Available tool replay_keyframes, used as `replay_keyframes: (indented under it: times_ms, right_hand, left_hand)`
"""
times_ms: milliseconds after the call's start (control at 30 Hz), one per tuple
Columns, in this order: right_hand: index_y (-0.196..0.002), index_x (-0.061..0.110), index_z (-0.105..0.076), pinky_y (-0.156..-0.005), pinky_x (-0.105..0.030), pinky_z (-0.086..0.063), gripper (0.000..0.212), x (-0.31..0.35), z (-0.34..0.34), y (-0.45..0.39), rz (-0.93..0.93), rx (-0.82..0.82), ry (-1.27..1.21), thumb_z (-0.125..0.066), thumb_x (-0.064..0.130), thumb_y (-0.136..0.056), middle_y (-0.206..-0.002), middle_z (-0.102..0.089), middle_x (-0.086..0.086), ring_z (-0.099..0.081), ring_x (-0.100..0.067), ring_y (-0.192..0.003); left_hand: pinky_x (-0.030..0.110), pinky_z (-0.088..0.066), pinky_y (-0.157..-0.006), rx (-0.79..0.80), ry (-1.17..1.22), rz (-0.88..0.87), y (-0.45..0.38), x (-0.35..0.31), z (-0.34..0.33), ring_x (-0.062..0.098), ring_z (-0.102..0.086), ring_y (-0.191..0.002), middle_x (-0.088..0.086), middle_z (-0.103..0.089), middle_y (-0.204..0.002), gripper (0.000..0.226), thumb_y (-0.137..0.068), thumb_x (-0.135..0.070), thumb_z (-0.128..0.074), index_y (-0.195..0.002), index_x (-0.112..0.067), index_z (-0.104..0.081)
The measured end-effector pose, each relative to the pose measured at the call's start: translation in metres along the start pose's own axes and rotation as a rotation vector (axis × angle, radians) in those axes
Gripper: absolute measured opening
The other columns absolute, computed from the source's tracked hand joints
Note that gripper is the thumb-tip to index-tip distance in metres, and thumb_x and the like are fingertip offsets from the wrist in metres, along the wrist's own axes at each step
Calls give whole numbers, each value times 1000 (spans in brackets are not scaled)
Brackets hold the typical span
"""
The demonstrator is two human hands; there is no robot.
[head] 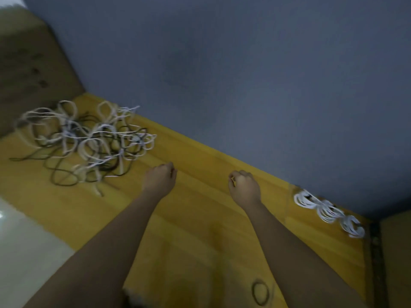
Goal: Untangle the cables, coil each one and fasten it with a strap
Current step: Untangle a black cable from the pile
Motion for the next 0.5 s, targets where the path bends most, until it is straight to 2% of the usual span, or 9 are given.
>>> replay_keyframes:
  times_ms: [200,367,500]
  right_hand:
    - [-119,16,-58,-79,-34,-47,27,177,-45,-42,74,45,3,-41,25,-101,-116,-58,-4,-49,-22,-113]
    - [-115,17,-60,-70,-32,-45,25,304,-82,-79,112,45,-50,-42,25,-101,-114,-58,-4,-52,-23,-107]
    - [-110,15,-61,-64,-32,-46,24,381,-103,-112,138,69,-67,-42,26,-101,-110,-59,-5,-56,-23,-91]
  left_hand:
    - [32,-40,-58,-19,-71,84,3,162,66,24,-49,-64,4,-53,-77,31,-104,-31,-33,-109,-9,-55]
    - [31,-41,-54,-3,-75,121,-11,281,108,26,-57,-69,6,-59,-79,29,-104,-29,-34,-111,-11,-54]
    - [31,-37,-50,10,-20,185,-27,360,131,27,-58,-68,8,-60,-80,28,-104,-30,-33,-104,-10,-51]
Point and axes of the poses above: each hand's wrist, its own y-axis away from the middle knuckle, its own z-axis out of the back of the hand, x = y × z, the point moved 1 cm from there along -y, towards the middle knuckle
